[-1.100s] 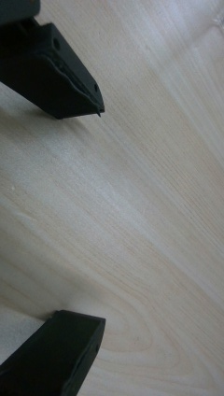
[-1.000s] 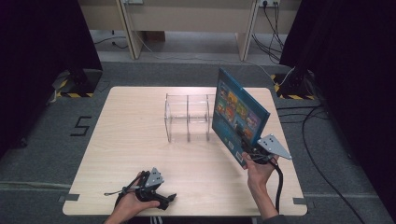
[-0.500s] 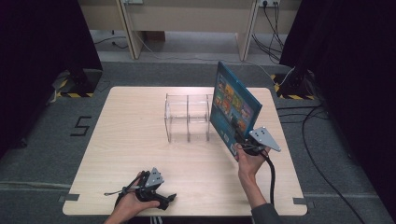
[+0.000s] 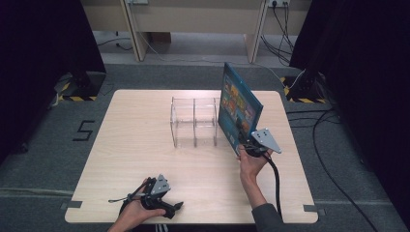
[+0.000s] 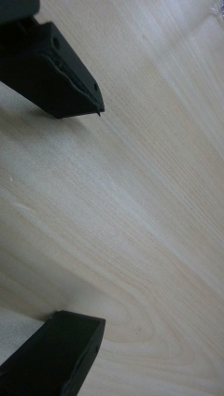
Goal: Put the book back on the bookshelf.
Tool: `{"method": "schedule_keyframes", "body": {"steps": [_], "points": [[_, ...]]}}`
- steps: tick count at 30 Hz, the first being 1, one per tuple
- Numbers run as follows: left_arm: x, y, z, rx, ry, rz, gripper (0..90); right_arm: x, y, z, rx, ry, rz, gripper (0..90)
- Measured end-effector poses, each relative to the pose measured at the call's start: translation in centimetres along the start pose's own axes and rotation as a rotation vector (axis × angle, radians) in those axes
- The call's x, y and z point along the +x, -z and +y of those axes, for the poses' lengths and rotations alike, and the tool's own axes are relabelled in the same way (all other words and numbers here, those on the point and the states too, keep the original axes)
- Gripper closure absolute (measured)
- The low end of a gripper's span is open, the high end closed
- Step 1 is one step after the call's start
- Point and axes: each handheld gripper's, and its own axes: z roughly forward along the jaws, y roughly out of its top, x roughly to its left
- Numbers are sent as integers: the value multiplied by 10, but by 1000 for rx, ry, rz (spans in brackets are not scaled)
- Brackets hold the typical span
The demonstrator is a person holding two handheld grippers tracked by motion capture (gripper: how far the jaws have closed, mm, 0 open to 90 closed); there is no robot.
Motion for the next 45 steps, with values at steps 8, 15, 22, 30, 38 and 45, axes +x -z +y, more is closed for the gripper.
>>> {"method": "schedule_keyframes", "body": {"steps": [8, 15, 22, 30, 38, 45], "points": [[-1, 0, 0, 3, -5, -5, 0, 2, -7, -10, -31, -9, -19, 826], [-2, 0, 0, 2, -12, -12, 0, 3, -6, -11, -38, -39, -31, 817], [-3, 0, 0, 1, -16, -15, 0, 2, -2, -9, -45, -51, -43, 734], [-3, 0, 0, 1, -18, -16, 0, -1, 2, -5, 3, -42, -15, 653], [-3, 0, 0, 0, -18, -16, 0, -9, 19, -8, 99, -58, 25, 534], [-3, 0, 0, 1, -18, -16, 0, -15, 34, -14, 169, -80, 111, 463]]}}
